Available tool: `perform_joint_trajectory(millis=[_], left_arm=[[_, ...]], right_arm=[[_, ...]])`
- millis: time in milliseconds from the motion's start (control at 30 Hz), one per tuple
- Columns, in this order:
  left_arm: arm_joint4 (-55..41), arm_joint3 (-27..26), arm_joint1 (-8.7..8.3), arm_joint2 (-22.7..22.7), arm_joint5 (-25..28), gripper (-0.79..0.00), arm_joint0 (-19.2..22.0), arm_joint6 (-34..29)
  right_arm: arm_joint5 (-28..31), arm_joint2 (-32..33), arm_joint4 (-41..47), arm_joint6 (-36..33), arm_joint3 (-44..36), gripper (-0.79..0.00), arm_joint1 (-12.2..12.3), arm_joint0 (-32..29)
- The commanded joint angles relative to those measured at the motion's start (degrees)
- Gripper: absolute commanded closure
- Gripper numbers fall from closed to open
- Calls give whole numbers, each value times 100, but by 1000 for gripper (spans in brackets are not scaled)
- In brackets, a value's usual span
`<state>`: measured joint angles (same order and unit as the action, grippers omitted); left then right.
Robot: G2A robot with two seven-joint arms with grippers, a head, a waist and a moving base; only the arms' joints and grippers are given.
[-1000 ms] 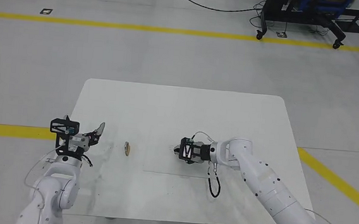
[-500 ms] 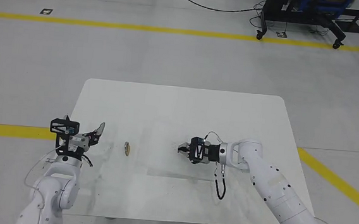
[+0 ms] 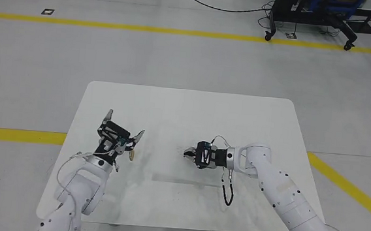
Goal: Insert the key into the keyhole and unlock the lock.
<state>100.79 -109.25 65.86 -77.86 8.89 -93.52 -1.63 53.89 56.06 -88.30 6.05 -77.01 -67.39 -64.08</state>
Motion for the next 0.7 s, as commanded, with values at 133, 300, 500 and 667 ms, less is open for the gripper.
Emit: perform_joint_trajectory(millis=[133, 300, 500, 667], left_arm=[[99, 334, 53, 600, 626, -785, 484, -161], [490, 542, 57, 854, 946, -785, 663, -383], [797, 580, 36, 867, 1026, -785, 653, -482], [1077, 538, 13, 890, 1044, -785, 536, -474]], right_arm=[[0, 0, 0, 0, 0, 0, 0, 0], [0, 0, 0, 0, 0, 0, 0, 0], [0, 0, 0, 0, 0, 0, 0, 0], [0, 0, 0, 0, 0, 0, 0, 0]])
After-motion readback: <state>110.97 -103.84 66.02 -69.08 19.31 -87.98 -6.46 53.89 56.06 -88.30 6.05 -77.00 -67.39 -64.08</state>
